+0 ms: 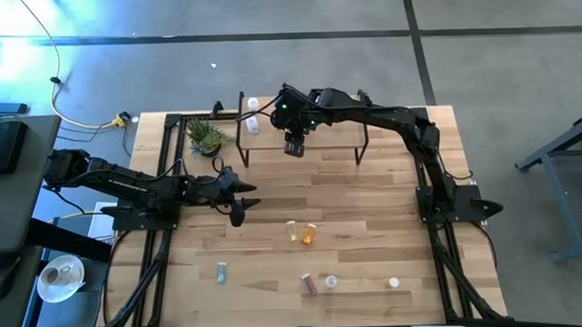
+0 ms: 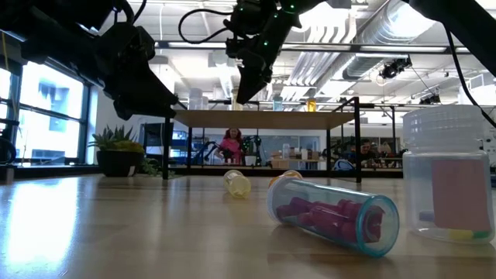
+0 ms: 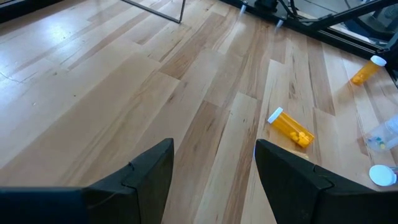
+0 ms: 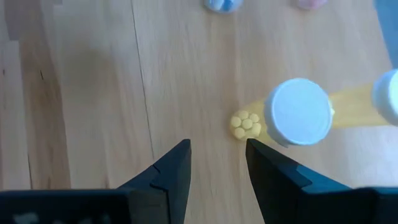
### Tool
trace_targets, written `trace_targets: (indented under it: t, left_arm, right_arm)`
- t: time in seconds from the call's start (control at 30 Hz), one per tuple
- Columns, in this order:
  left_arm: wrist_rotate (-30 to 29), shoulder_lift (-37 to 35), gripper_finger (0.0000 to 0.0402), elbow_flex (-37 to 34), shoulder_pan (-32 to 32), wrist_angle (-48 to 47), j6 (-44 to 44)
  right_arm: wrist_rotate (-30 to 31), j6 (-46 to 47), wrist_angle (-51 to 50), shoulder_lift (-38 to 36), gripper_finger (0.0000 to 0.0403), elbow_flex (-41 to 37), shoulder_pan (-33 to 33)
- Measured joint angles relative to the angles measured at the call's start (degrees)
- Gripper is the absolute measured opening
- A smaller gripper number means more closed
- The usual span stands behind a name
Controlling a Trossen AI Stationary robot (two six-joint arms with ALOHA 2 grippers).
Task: Pick and place medicine bottles onto shelf by color
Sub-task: Put the yellow pill bottle aligned with the other yellow pill bottle on the shelf, then put the blue pill bottle aligned with the other blue pill bottle on the shelf
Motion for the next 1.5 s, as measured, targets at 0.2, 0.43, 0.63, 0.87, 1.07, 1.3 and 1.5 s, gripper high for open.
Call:
trace_targets:
  t: [0.2,0.43,0.63,0.87,1.07,1.3,1.5]
  left_arm:
    - [0.0,0.0,0.0216,0.0,0.0,0.0,-0.04]
    - [0.01,-0.01,0.0216,0.0,0.0,-0.26,-0.05]
    - [6.36,0.0,0.0216,0.0,-0.09,-0.33,-1.4]
    - [16.39,-0.02,0.0216,0.0,-0.13,-0.33,-10.72]
    - [23.31,-0.02,0.0216,0.62,-1.0,-0.71,-17.22]
    - [24.54,-0.02,0.0216,7.14,-5.06,-8.43,-19.07]
    - [21.15,-0.02,0.0216,14.36,-10.34,-24.9,-24.66]
  right_arm:
    - [0.0,0.02,-1.51,-0.02,0.0145,0.0,0.0]
    - [-0.05,0.0,-4.26,-1.42,0.0145,0.0,0.49]
    - [-0.4,-0.34,-6.94,-3.29,0.0145,0.02,0.91]
    - [-0.53,-0.63,-9.53,-5.78,0.0145,0.04,1.53]
    - [-0.67,-0.44,-10.27,-7.17,0.0145,0.04,2.35]
    - [-0.69,-0.49,-12.17,-7.47,0.0145,0.04,3.67]
    - [-0.68,-1.42,-12.02,-7.47,0.0145,0.04,3.91]
